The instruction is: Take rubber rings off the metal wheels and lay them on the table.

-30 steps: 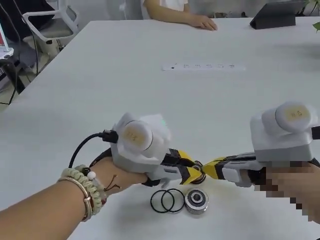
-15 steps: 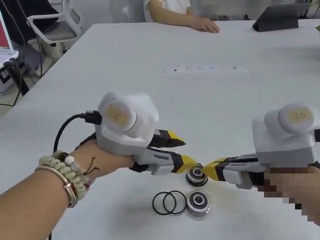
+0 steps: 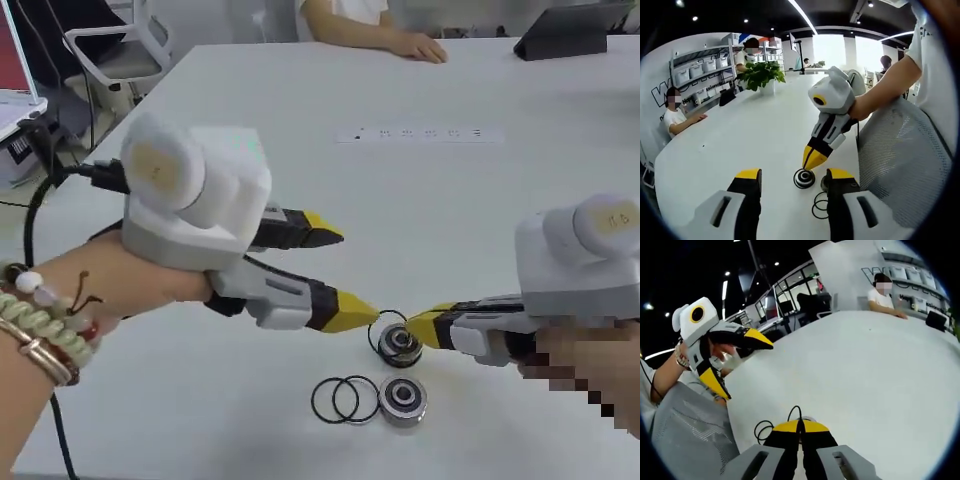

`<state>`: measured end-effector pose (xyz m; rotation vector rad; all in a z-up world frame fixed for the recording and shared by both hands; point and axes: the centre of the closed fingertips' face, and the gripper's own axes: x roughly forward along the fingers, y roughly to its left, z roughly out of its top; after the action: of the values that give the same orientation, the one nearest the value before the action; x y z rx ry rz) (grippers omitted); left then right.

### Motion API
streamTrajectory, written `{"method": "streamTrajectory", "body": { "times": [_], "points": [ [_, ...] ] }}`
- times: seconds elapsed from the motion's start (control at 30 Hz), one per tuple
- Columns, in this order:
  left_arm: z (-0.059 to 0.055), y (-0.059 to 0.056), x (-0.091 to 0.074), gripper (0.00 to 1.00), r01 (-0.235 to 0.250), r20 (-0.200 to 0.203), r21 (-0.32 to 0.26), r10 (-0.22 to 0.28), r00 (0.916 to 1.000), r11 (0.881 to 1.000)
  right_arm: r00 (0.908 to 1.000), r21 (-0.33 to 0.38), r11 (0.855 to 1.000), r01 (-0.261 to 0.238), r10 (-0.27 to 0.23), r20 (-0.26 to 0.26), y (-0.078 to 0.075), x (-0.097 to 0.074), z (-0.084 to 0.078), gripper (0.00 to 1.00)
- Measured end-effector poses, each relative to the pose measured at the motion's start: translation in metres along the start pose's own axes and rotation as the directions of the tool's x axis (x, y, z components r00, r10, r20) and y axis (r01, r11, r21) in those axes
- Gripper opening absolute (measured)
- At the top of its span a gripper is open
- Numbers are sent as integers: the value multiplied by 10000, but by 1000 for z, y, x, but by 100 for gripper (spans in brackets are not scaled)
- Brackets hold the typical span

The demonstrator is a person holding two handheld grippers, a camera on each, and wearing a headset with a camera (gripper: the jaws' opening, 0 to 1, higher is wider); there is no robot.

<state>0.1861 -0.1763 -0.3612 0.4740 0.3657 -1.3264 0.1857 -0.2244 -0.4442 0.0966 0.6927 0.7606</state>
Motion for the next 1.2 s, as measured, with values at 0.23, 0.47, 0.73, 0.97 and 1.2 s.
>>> {"method": "streamTrajectory", "body": {
  "times": [0.23,0.47,0.73,0.97,1.2],
  "points": [
    [-3,-2,-35,61,-441,153,-38,442,9989,9990,9998,58,10000,-51,50,181,1,-1,6,0],
    [-13,-2,-64,70,-1027,290,-338,1037,9942,9941,9992,116,9998,-151,146,382,5,-2,12,0],
    [-32,-9,-81,73,-1373,91,-732,1383,9904,9878,9973,59,9988,-489,485,549,19,-2,18,0],
    [-51,-18,-88,74,-1635,-52,-1353,1644,9864,9772,9944,34,9955,-943,940,475,34,1,17,0],
    [-68,-27,-88,74,-1759,-255,-1812,1742,9844,9676,9865,278,9862,-1634,1635,-19,51,8,4,0]
  ]
}}
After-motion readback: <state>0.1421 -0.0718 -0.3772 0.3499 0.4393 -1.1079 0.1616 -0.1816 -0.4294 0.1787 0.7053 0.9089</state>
